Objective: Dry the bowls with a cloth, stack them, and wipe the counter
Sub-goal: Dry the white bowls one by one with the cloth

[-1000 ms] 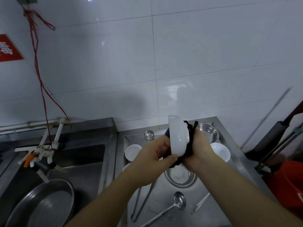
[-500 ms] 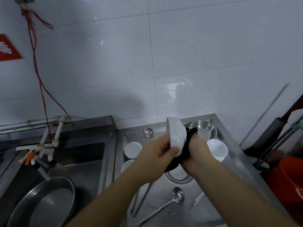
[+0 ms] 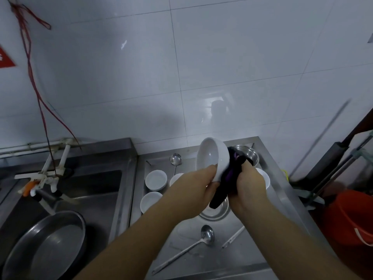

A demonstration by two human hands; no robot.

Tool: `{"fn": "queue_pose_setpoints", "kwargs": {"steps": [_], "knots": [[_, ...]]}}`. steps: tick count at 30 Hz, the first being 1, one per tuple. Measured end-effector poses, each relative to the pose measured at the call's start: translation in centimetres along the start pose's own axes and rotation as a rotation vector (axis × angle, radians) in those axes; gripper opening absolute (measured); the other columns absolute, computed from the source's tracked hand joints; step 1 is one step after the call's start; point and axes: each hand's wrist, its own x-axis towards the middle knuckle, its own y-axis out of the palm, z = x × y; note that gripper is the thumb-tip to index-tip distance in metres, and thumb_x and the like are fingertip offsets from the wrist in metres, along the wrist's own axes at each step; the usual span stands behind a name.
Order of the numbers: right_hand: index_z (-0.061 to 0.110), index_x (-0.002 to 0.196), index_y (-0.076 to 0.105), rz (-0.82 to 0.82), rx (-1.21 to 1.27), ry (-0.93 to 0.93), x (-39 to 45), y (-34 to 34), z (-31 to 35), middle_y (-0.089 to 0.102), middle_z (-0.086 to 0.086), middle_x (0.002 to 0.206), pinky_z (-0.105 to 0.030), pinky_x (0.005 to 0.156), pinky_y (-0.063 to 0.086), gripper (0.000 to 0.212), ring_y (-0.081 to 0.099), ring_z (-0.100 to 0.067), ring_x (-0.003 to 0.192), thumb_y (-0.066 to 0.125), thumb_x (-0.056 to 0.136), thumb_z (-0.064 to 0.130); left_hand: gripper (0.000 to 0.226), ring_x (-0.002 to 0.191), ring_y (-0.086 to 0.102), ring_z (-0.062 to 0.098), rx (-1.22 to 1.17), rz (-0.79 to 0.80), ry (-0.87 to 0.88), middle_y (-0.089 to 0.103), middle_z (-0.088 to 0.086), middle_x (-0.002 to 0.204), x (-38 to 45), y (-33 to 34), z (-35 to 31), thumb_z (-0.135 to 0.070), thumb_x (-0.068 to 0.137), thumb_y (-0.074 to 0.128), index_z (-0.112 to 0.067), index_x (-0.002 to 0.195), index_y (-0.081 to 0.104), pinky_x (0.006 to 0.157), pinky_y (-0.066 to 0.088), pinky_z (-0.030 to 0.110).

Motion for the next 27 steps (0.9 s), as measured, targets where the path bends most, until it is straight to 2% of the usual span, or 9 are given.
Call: {"fn": "queue_pose_setpoints", "kwargs": {"steps": [4,7,11,14,16,19,23,25,27], "knots": [[0.019,0.114,0.072,0.035,-0.030,-0.102,1.8,-2.2,1.4,0.081,-0.004,0.093,-0.030,0.061,0.062,0.016,0.079,-0.019,0.081,0.066,0.099,0.018,0.011,0.087,0.065,0.024,0.100,0.162,-0.012,0.069,0.000,0.102,0.7,2.0,-1.3,-0.031,0.110,0.047,-0.020,0.110,0.049,0.079,0.056,0.042],[0.012,0.119,0.067,0.108,-0.242,-0.057,2.5,-4.3,1.6,0.076,-0.003,0.085,-0.026,0.055,0.057,0.034,0.074,-0.012,0.070,0.081,0.090,0.023,0.014,0.091,0.065,0.030,0.163,0.242,-0.045,0.068,0.007,0.106,0.4,3.9,-2.3,-0.028,0.110,0.048,-0.014,0.112,0.050,0.076,0.052,0.041],[0.008,0.121,0.062,0.134,-0.396,0.034,2.9,-7.1,0.7,0.068,-0.014,0.089,-0.038,0.054,0.061,0.047,0.070,-0.020,0.065,0.087,0.082,0.014,0.015,0.096,0.065,0.034,0.247,0.270,-0.042,0.068,0.009,0.112,-0.2,6.0,-3.1,-0.027,0.109,0.050,-0.013,0.114,0.052,0.076,0.052,0.040],[0.011,0.122,0.062,0.078,-0.335,0.094,3.0,-8.7,-0.2,0.069,-0.019,0.097,-0.049,0.065,0.065,0.041,0.071,-0.031,0.080,0.081,0.086,0.011,0.023,0.103,0.064,0.024,0.236,0.147,0.009,0.071,-0.001,0.112,-1.4,7.6,-2.5,-0.039,0.105,0.052,-0.021,0.115,0.061,0.086,0.049,0.036],[0.012,0.121,0.064,0.029,-0.223,0.150,3.1,-9.7,-0.9,0.070,-0.016,0.101,-0.044,0.061,0.064,0.035,0.071,-0.032,0.086,0.077,0.089,0.009,0.033,0.117,0.057,0.010,0.079,-0.036,-0.110,0.069,-0.013,0.123,-2.1,8.3,-1.5,-0.049,0.100,0.051,-0.031,0.124,0.064,0.102,0.042,0.028],[0.013,0.124,0.065,-0.015,-0.132,0.191,3.0,-11.1,-1.6,0.069,-0.014,0.105,-0.045,0.062,0.062,0.034,0.069,-0.034,0.092,0.073,0.092,0.005,0.039,0.118,0.052,0.007,-0.148,-0.254,-0.389,0.059,-0.016,0.126,-3.0,10.0,0.6,-0.041,0.100,0.056,-0.031,0.137,0.057,0.101,0.044,0.026],[0.016,0.122,0.066,-0.087,-0.151,0.166,2.2,-13.2,-3.3,0.071,-0.019,0.110,-0.056,0.075,0.064,0.032,0.070,-0.036,0.096,0.070,0.093,0.003,0.029,0.100,0.074,0.027,-0.791,0.001,-0.745,0.076,0.007,0.107,-3.4,12.4,2.4,-0.037,0.100,0.056,-0.020,0.117,0.073,0.094,0.063,0.046],[0.014,0.121,0.066,-0.135,-0.205,0.171,1.8,-14.6,-4.0,0.071,-0.024,0.116,-0.063,0.089,0.058,0.032,0.069,-0.041,0.100,0.070,0.093,0.001,0.020,0.098,0.076,0.031,-0.994,0.022,-0.836,0.078,0.014,0.105,-3.6,13.6,2.6,-0.026,0.101,0.058,-0.020,0.106,0.076,0.093,0.064,0.049],[0.014,0.113,0.067,-0.224,-0.269,0.162,1.3,-16.3,-4.4,0.072,-0.025,0.112,-0.062,0.085,0.059,0.026,0.069,-0.041,0.096,0.072,0.091,-0.001,0.017,0.097,0.078,0.032,-1.127,0.058,-0.901,0.079,0.015,0.106,-3.6,15.0,2.7,-0.016,0.103,0.061,-0.016,0.110,0.076,0.087,0.066,0.048]]}}
